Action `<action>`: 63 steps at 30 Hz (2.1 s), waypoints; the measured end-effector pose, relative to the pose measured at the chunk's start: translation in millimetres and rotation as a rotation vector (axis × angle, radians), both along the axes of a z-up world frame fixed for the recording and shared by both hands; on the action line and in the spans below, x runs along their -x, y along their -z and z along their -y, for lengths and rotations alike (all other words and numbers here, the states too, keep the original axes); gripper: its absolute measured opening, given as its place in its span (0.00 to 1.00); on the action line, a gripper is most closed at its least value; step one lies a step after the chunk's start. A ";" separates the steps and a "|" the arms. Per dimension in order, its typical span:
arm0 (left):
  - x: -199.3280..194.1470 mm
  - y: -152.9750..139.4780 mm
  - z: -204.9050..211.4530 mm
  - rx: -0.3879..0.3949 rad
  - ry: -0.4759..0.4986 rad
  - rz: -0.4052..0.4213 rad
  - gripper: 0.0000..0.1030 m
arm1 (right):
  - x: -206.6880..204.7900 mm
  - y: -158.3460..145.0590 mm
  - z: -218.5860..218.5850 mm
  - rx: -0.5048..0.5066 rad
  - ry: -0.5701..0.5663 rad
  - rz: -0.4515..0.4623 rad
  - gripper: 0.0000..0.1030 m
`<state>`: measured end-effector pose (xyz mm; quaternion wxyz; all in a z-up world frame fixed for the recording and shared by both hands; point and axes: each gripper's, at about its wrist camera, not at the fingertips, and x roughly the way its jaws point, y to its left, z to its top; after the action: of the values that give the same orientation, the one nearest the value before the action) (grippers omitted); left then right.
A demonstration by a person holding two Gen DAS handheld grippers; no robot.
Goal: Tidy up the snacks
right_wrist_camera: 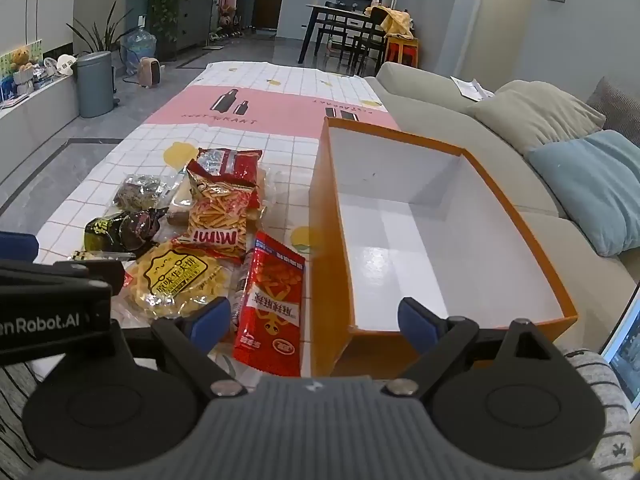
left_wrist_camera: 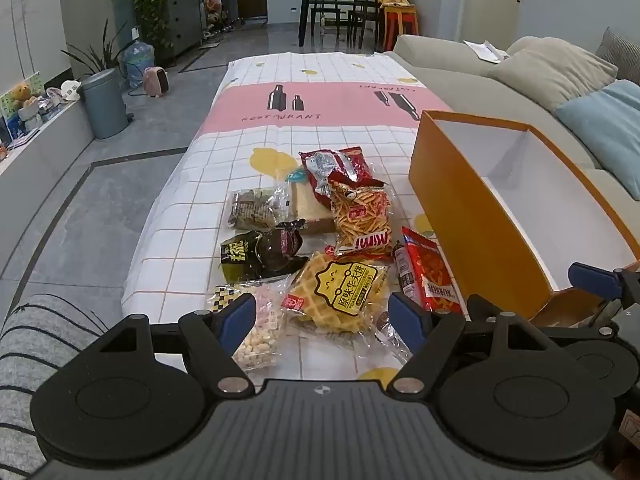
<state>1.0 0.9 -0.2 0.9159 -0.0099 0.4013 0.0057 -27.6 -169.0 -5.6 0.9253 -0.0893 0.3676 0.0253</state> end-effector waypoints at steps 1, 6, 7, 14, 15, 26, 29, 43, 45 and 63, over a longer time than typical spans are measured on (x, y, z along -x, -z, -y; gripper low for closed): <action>-0.3 0.1 -0.9 0.003 -0.002 -0.002 0.86 | -0.1 0.0 -0.4 0.005 0.000 -0.001 0.86; 2.8 2.1 -1.8 0.006 -0.006 -0.001 0.86 | 0.5 -0.6 0.4 -0.006 -0.001 0.000 0.86; 1.5 3.4 -2.9 0.010 -0.007 -0.006 0.86 | 1.0 -0.9 1.4 -0.010 -0.001 0.000 0.86; -1.4 3.6 -0.3 0.015 -0.003 -0.015 0.86 | 2.4 1.7 2.8 -0.002 -0.003 -0.006 0.86; -1.7 3.9 -0.3 0.016 -0.003 -0.016 0.86 | 3.0 1.7 3.6 -0.005 -0.003 -0.006 0.86; -1.5 2.6 1.0 0.022 0.003 -0.005 0.86 | -0.7 -1.2 2.5 -0.019 -0.002 -0.006 0.86; -0.4 1.8 0.4 0.021 0.002 -0.004 0.86 | -0.2 -1.0 2.3 -0.014 -0.003 -0.006 0.86; -1.4 1.1 1.0 0.034 0.006 -0.003 0.86 | -0.1 -0.7 4.0 -0.030 0.000 -0.005 0.87; -1.5 1.1 1.1 0.032 0.006 -0.003 0.86 | 0.0 -0.6 4.0 -0.029 0.001 -0.005 0.87; -1.3 1.3 -0.1 0.029 0.008 -0.002 0.86 | 0.0 -0.7 3.6 -0.028 0.000 -0.005 0.87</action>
<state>2.3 0.9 -1.6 0.9153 -0.0215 0.4021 -0.0035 -27.6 -172.6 -5.0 0.9256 -0.0763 0.3694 0.0308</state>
